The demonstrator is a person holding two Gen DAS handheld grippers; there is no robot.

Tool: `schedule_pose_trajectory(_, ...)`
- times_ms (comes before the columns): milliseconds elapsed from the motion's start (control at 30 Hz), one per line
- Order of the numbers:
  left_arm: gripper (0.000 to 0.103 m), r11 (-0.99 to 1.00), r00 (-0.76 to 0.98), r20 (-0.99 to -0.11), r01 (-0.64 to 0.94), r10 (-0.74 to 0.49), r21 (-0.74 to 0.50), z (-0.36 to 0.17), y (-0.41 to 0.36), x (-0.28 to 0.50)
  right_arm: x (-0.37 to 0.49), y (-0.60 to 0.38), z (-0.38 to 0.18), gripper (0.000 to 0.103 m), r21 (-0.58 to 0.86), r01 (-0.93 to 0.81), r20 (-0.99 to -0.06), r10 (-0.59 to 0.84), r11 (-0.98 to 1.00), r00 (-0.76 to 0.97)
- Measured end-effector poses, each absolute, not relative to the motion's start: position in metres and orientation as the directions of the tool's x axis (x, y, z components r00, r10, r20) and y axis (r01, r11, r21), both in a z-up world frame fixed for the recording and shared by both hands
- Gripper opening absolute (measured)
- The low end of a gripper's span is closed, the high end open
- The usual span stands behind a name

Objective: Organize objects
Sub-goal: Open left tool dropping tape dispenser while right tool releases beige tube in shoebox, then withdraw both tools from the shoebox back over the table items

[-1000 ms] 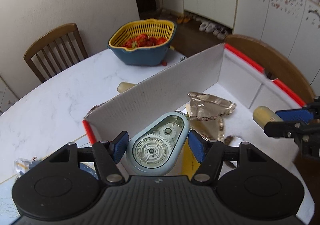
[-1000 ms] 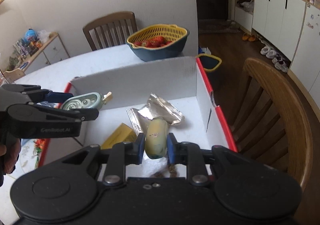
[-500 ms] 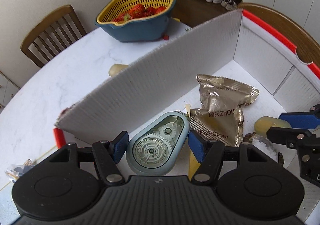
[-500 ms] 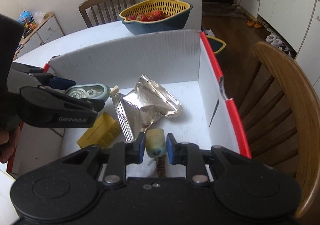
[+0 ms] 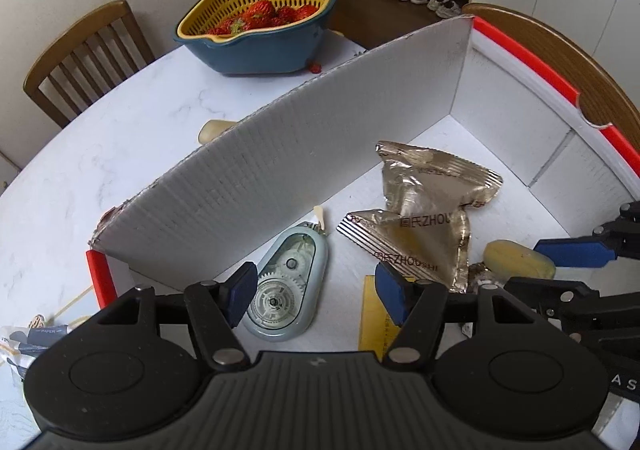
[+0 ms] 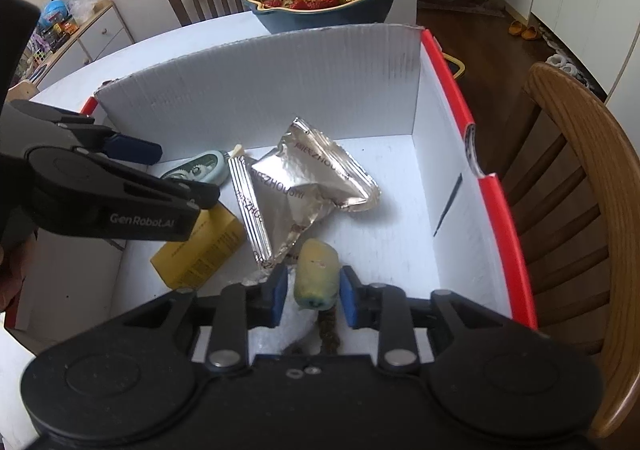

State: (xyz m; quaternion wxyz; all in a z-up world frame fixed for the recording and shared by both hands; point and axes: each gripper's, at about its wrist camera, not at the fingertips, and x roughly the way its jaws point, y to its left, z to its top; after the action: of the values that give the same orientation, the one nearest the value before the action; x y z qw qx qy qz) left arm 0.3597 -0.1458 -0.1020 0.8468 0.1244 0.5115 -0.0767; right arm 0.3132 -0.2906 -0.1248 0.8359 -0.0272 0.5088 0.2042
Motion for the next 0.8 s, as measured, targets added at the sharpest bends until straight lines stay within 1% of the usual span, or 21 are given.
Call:
schedule_pose_trajectory(67, 0.067, 0.957, 0.471, -0.882, 0.260, -0.012, 0.126, -0.100, -0.146, 0.356, 0.312, -0.292, -0.124, 0.032, 0.167, -0.369, -0.860, 0.318, 0.914, 0.399)
schedule_pose_trajectory(100, 0.068, 0.958, 0.474, -0.880, 0.261, -0.020, 0.119, -0.098, -0.146, 0.354, 0.311, -0.293, -0.123, 0.034, 0.166, -0.370, -0.859, 0.318, 0.914, 0.401)
schedule_pose_trajectory(400, 0.069, 0.962, 0.501, -0.862, 0.265, -0.081, 0.063, -0.080, -0.136, 0.330, 0.297, -0.295, -0.109, 0.042, 0.173, -0.370, -0.840, 0.333, 0.913, 0.428)
schedule_pose_trajectory(600, 0.069, 0.966, 0.534, -0.836, 0.258, -0.125, 0.021, -0.062, -0.123, 0.310, 0.285, -0.295, -0.094, 0.045, 0.179, -0.362, -0.820, 0.342, 0.915, 0.458)
schedule_pose_trajectory(800, 0.069, 0.966, 0.573, -0.804, 0.257, -0.163, -0.013, -0.041, -0.109, 0.288, 0.274, -0.290, -0.078, 0.046, 0.187, -0.363, -0.799, 0.356, 0.913, 0.485)
